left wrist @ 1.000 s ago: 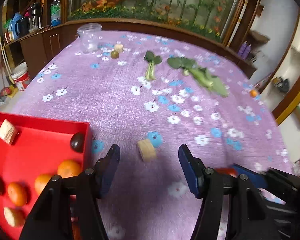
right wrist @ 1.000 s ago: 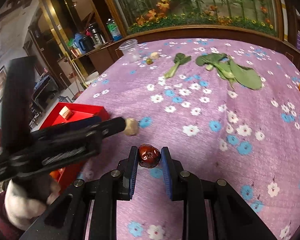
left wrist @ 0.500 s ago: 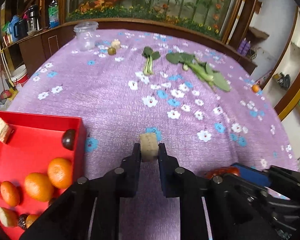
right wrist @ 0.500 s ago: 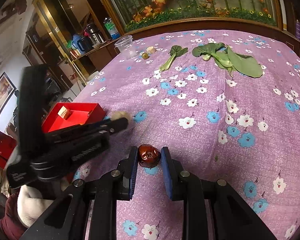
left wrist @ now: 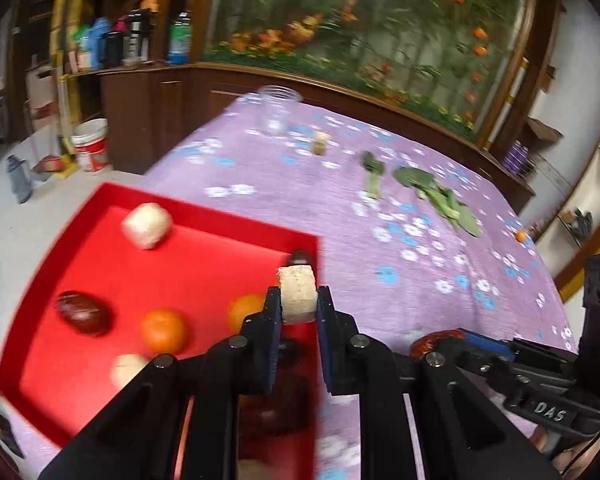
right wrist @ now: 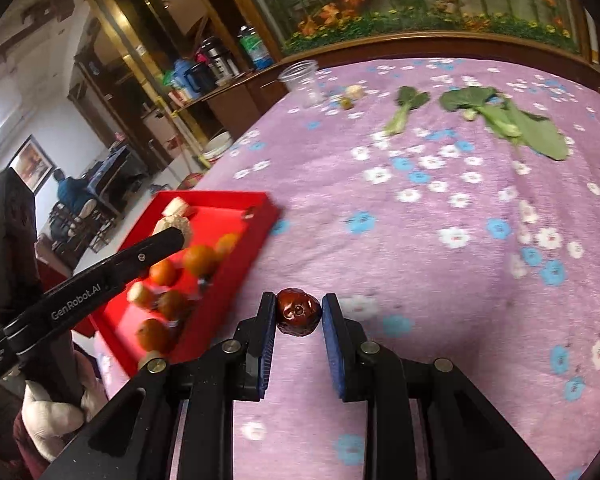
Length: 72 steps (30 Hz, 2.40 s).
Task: Organize fruits
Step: 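Carry the date and rice cake into the red tray and release both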
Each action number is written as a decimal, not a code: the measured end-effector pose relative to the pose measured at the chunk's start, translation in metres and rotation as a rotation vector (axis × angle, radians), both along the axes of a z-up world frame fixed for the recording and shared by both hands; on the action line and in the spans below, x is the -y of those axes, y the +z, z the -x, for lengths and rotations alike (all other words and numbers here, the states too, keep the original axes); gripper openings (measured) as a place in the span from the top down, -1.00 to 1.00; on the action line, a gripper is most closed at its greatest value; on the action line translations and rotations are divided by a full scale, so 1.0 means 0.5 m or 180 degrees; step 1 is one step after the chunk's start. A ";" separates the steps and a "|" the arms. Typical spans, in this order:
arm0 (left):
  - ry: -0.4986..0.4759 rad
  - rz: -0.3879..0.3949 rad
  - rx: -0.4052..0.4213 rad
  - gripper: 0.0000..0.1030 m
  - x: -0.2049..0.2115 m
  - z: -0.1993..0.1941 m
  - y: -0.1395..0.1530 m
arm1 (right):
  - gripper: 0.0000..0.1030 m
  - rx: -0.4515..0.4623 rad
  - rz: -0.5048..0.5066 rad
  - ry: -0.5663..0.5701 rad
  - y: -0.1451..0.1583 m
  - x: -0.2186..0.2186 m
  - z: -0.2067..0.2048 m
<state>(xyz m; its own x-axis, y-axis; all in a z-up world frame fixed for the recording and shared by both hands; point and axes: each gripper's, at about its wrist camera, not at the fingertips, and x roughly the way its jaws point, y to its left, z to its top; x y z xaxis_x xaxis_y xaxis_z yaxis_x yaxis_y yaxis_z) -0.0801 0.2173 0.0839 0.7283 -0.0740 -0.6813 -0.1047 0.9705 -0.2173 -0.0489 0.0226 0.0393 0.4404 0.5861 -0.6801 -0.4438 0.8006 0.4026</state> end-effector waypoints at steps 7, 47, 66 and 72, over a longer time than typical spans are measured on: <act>0.0267 -0.0120 0.0052 0.69 -0.079 0.034 0.000 | 0.50 -0.0027 -0.0015 0.0287 0.013 -0.094 0.019; 0.0781 0.0030 -0.0010 -0.43 -0.241 0.048 -0.064 | 0.48 0.0042 0.0266 0.0621 -0.009 -0.365 -0.085; 0.0809 0.0050 -0.0010 -0.70 -0.232 0.053 -0.051 | 0.33 0.0142 0.0123 0.0447 0.017 -0.316 -0.076; 0.0762 -0.0082 0.0023 -0.71 -0.196 0.066 -0.027 | 0.22 0.0201 0.0110 0.0383 0.025 -0.283 -0.046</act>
<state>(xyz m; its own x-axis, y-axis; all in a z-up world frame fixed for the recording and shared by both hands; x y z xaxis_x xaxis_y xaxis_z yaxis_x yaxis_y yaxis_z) -0.1132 0.3152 0.0704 0.7279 0.1187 -0.6753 -0.3310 0.9234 -0.1945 -0.0258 0.1639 0.0517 0.4109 0.6139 -0.6739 -0.5611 0.7530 0.3438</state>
